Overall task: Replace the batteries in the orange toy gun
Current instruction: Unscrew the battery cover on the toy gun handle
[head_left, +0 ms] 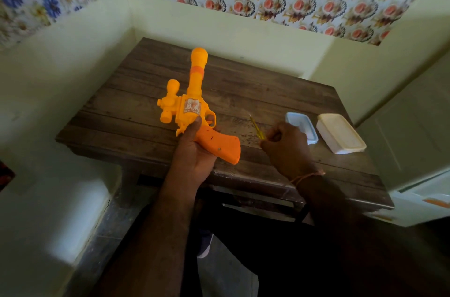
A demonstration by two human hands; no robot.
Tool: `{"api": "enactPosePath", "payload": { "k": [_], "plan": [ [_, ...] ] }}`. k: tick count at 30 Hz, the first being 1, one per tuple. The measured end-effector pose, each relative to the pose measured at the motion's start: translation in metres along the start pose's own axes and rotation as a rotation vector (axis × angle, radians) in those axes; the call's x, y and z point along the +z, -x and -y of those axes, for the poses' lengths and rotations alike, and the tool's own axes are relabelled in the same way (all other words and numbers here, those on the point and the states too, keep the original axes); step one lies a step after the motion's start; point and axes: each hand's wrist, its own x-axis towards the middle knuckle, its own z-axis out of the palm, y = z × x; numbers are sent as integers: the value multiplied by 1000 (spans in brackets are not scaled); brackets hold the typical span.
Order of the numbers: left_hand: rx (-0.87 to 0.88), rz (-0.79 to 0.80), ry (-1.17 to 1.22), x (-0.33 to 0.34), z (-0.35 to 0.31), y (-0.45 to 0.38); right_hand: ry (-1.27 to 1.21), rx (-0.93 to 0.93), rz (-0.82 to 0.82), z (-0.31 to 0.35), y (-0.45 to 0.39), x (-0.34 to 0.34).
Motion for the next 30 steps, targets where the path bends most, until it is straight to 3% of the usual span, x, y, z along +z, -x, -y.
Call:
{"api": "enactPosePath", "payload": {
  "k": [5,10,13,18,30],
  "plan": [
    [-1,-15,-20,2,-1,0,28,-23,64,-1,0,12],
    [0,16,3,4,-2,-2,-142,-178,12,28,14,-8],
    [4,77,-6,4,-2,0,-219,-250,76,47,26,-26],
    [0,78,-14,0,-2,-1,-135,-288,250,59,35,-38],
    [5,44,-19,2,-2,1,-15,-288,255,63,35,-33]
  ]
}}
